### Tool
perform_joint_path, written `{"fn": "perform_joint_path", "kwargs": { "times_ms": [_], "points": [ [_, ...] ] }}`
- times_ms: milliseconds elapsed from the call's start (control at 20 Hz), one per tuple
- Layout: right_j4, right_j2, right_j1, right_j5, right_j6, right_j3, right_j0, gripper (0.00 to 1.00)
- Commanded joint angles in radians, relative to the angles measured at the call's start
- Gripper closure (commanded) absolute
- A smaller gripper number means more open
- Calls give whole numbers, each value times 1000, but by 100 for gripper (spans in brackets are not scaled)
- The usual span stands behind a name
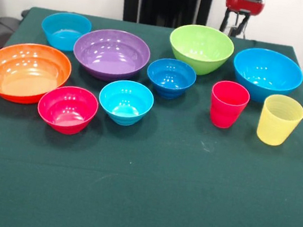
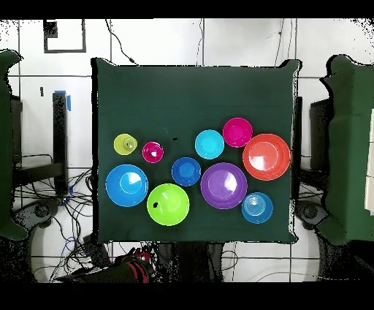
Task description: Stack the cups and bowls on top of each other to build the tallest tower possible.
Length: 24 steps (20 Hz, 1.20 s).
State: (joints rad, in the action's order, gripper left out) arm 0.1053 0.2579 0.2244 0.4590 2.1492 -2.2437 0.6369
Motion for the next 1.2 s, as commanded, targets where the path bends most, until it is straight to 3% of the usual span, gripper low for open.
{"fn": "perform_joint_path", "kwargs": {
  "times_ms": [50, 800, 1200],
  "points": [
    [20, -54, -72, -16, 68, 109, -7, 0],
    [11, -56, -76, -13, 75, 114, -4, 0],
    [23, -70, -8, -56, 76, 75, -12, 0]
  ]
}}
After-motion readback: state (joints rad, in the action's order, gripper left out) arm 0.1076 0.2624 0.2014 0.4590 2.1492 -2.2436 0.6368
